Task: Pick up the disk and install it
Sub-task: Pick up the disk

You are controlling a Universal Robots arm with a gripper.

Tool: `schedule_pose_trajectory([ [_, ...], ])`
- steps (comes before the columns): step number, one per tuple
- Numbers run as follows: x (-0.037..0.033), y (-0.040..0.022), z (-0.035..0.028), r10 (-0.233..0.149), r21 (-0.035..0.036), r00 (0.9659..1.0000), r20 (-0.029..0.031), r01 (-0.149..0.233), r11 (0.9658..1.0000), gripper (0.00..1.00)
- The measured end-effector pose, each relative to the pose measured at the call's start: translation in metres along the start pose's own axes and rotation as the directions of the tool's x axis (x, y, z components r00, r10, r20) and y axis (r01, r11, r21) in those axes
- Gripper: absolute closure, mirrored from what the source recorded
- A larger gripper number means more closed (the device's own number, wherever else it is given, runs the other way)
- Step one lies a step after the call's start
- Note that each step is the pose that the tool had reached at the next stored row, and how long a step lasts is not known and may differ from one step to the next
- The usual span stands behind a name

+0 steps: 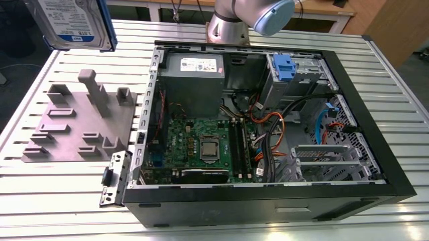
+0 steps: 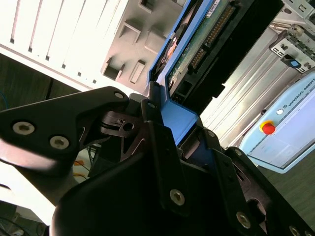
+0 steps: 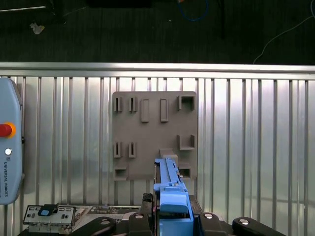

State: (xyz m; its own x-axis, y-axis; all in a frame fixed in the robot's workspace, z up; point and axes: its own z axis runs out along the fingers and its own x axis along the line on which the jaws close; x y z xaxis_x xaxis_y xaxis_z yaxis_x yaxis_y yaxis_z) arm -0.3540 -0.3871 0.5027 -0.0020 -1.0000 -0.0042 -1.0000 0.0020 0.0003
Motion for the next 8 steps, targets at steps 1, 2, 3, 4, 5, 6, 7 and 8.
schedule_pose_trajectory([
  [1,0.0,-0.0002,0.0,0.0,0.0,1.0,0.0,0.0,1.0,0.64],
  [2,0.0,-0.0003,0.0,0.0,0.0,1.0,0.0,0.0,1.0,0.64],
  [3,0.0,-0.0005,0.0,0.0,0.0,1.0,0.0,0.0,1.0,0.64],
  [4,0.0,-0.0007,0.0,0.0,0.0,1.0,0.0,0.0,1.0,0.64],
  [5,0.0,-0.0009,0.0,0.0,0.0,1.0,0.0,0.0,1.0,0.64],
  [6,0.0,-0.0011,0.0,0.0,0.0,1.0,0.0,0.0,1.0,0.64],
  [7,0.0,-0.0013,0.0,0.0,0.0,1.0,0.0,0.0,1.0,0.64],
  [8,0.0,-0.0015,0.0,0.0,0.0,1.0,0.0,0.0,1.0,0.64],
])
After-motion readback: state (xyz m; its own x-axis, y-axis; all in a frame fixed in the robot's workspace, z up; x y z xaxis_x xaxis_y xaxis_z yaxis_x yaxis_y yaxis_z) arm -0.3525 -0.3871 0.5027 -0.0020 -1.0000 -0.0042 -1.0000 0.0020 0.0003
